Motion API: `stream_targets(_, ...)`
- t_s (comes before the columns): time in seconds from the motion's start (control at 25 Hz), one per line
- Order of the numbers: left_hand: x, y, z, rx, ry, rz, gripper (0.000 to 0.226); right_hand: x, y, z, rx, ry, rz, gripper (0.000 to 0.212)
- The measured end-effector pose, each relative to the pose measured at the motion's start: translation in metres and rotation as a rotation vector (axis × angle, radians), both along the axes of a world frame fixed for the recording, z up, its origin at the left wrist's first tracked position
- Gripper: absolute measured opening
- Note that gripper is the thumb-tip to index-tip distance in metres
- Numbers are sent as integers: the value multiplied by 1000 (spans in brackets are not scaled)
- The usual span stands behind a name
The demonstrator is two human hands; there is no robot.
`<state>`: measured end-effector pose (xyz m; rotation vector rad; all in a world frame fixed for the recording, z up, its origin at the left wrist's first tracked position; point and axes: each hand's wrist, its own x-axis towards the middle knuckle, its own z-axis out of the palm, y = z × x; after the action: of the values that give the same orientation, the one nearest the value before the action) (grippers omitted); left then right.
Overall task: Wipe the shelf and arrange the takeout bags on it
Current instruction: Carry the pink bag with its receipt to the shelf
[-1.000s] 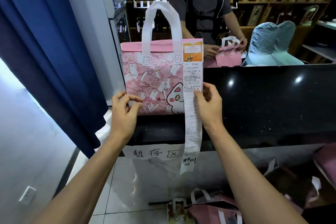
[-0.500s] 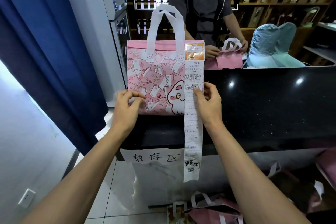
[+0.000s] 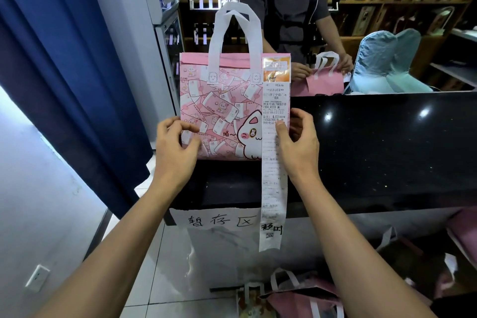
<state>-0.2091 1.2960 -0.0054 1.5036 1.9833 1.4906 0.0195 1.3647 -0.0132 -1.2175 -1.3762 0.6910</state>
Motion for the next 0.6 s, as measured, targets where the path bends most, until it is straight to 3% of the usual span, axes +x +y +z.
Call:
stream_targets(0.28,18,-32,-11,35,260,1,32,11,-34,-1,189,-315,-113,50)
stream_targets(0.6,43,-69,-15,-58,210,-16,24,2,-79,-12,152,-324,71,37)
